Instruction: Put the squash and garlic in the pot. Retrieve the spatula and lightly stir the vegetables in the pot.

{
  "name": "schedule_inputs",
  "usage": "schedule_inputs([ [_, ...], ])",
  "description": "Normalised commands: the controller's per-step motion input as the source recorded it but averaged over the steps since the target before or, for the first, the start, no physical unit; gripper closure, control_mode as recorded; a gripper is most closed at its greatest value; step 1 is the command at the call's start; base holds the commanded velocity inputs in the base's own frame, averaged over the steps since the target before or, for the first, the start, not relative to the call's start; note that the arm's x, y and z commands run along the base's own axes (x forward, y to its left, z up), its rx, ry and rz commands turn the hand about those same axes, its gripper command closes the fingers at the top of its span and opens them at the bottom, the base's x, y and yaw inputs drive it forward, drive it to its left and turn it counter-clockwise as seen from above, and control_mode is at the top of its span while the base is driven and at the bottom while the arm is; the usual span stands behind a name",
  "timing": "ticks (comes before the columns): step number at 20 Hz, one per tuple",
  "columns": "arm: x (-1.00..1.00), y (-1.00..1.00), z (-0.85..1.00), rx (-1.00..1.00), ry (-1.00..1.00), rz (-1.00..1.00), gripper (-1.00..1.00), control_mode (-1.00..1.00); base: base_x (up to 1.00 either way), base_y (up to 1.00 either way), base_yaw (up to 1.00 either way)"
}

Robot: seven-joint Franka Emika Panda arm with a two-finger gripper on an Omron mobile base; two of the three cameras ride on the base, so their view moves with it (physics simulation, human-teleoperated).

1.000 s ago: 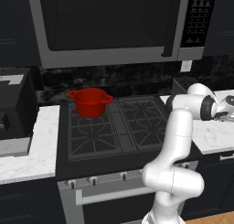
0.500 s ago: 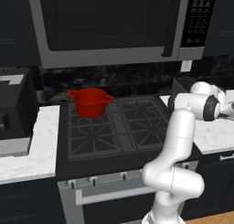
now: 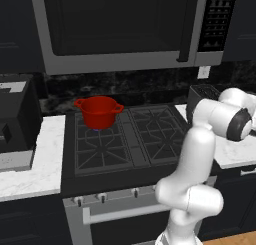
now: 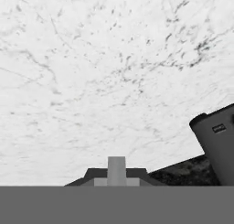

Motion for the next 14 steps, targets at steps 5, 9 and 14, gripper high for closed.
schedule_inputs([
  [5, -1.00, 0.17, 1.00, 0.00, 0.06, -0.08, 1.00, -1.00, 0.00, 0.00, 0.00],
  [9, -0.80, 0.41, 1.00, -0.02, 0.13, -0.01, 1.00, -1.00, 0.00, 0.00, 0.00],
  [14, -0.42, 0.59, 1.00, -0.14, 0.09, 0.07, 1.00, -1.00, 0.00, 0.00, 0.00],
])
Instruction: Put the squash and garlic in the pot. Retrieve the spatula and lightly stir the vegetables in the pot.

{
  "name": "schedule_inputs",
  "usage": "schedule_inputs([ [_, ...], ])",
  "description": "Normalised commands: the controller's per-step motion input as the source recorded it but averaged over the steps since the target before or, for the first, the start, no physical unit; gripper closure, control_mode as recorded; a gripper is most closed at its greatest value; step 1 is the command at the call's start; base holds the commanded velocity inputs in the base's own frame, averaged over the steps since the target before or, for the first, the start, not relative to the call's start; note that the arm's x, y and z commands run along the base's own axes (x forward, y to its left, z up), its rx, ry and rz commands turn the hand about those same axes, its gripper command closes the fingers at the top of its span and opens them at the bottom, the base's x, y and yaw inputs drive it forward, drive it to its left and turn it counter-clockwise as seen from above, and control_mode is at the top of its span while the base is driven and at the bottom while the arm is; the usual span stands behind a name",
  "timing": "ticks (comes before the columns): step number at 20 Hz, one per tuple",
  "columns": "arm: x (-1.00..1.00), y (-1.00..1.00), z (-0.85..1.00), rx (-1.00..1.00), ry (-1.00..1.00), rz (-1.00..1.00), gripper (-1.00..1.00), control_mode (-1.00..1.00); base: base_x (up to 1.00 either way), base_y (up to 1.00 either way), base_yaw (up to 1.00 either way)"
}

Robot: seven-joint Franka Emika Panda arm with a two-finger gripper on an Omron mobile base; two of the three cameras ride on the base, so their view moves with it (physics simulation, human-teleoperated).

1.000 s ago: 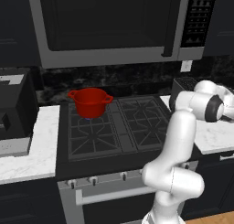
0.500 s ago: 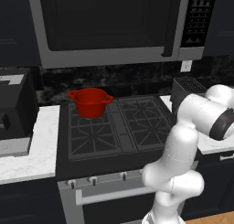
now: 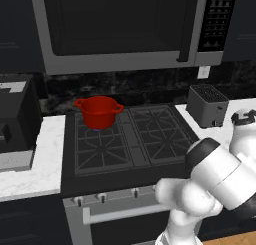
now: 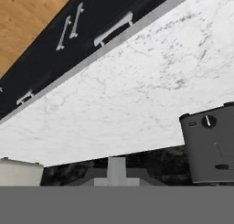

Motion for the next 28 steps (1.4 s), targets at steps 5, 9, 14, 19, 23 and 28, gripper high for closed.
schedule_inputs([
  [5, -0.49, 0.51, 1.00, -0.22, 0.04, 0.13, 1.00, -1.00, 0.00, 0.00, 0.00],
  [9, -0.66, 0.43, 1.00, -0.28, 0.00, 0.10, 1.00, -1.00, 0.00, 0.00, 0.00],
  [14, -0.65, 0.43, 1.00, -0.37, 0.00, 0.03, 1.00, -1.00, 0.00, 0.00, 0.00],
  [19, -0.62, 0.46, 0.94, -0.52, 0.01, 0.00, 1.00, -1.00, 0.00, 0.00, 0.00],
  [23, -0.56, 0.47, 0.47, -0.63, 0.07, 0.00, 1.00, -1.00, 0.00, 0.00, 0.00],
  [28, -0.11, 0.59, 0.22, -0.78, 0.16, 0.00, 1.00, -1.00, 0.00, 0.00, 0.00],
])
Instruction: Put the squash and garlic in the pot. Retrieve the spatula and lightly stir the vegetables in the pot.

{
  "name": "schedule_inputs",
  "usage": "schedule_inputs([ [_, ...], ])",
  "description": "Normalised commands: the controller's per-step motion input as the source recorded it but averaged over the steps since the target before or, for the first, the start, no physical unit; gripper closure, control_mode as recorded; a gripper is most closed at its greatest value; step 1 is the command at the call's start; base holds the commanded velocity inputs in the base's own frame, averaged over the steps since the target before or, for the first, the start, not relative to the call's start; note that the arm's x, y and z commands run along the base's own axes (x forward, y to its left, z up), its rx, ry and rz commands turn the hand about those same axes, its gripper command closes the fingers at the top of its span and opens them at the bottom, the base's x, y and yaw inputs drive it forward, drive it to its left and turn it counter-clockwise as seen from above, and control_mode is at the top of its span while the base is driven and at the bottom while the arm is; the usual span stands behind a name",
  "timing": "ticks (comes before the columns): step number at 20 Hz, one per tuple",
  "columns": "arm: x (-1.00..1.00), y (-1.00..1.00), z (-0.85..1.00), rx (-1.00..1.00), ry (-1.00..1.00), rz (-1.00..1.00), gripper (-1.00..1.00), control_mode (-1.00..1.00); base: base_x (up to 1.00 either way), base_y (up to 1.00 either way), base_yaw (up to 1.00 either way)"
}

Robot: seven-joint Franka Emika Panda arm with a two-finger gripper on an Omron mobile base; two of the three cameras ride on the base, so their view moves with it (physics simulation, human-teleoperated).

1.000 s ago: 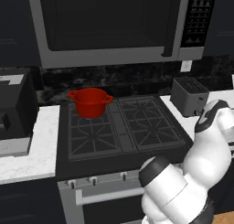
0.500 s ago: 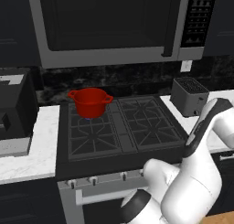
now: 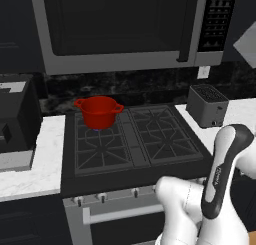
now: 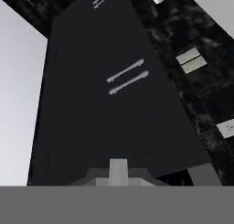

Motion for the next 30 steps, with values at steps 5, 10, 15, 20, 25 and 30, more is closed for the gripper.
schedule_inputs([
  [5, 0.15, 0.51, 0.80, -0.72, 0.34, -0.04, 1.00, -1.00, 0.00, 0.00, 0.00],
  [10, 0.02, 0.41, 1.00, -0.63, 0.35, -0.04, 1.00, -1.00, 0.00, 0.00, 0.00],
  [15, 0.02, 0.50, 0.20, -0.67, 0.41, -0.01, 1.00, -1.00, 0.00, 0.00, 0.00],
  [20, 0.31, 0.68, -0.20, -0.64, 0.45, -0.02, 1.00, -1.00, 0.00, 0.00, 0.00],
  [25, 0.51, 0.71, 0.00, -0.52, 0.54, -0.06, 1.00, -1.00, 0.00, 0.00, 0.00],
  [30, 0.11, 0.39, -0.23, -0.37, 0.31, -0.04, 1.00, -1.00, 0.00, 0.00, 0.00],
])
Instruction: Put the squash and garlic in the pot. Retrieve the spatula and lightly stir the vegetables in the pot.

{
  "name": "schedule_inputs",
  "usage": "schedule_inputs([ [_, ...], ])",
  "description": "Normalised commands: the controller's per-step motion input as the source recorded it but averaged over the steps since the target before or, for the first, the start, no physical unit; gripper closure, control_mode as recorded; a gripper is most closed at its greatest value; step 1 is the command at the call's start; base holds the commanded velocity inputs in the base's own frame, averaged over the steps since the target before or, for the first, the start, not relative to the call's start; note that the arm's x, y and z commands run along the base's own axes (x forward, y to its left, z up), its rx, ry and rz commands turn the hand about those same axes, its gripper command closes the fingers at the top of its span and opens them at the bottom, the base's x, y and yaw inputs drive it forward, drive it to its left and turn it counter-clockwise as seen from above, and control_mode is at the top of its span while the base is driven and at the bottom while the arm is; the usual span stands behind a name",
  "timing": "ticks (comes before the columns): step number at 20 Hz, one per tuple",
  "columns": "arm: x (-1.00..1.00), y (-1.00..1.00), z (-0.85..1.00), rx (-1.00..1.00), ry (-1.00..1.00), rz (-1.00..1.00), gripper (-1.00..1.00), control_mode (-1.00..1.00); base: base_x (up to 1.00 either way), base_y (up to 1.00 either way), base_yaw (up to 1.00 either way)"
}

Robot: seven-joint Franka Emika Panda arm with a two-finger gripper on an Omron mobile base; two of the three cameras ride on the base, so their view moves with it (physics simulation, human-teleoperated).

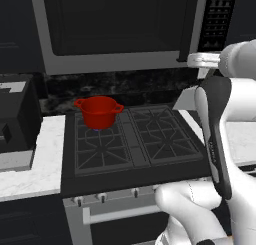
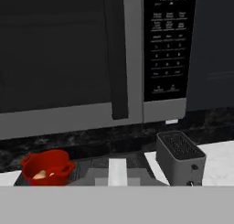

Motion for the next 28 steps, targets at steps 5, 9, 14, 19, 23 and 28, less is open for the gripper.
schedule_inputs([
  [5, 0.00, 0.08, -0.61, -0.13, 0.00, -0.03, 1.00, -1.00, 0.00, 0.00, 0.00],
  [9, 0.00, 0.01, -0.61, -0.05, 0.00, 0.00, 1.00, -1.00, 0.00, 0.00, 0.00],
  [14, 0.00, 0.00, -0.47, -0.01, 0.00, 0.00, 1.00, -1.00, 0.00, 0.00, 0.00],
  [19, -0.04, 0.53, -0.16, -0.04, 0.02, 0.00, 1.00, -1.00, 0.00, 0.00, 0.00],
  [23, 0.00, 0.00, 0.00, 0.00, 0.00, 0.00, 1.00, 1.00, -0.20, 0.95, 0.00],
  [28, 0.00, 0.00, 0.00, 0.00, 0.00, 0.00, 1.00, 1.00, -0.07, 0.90, 0.00],
])
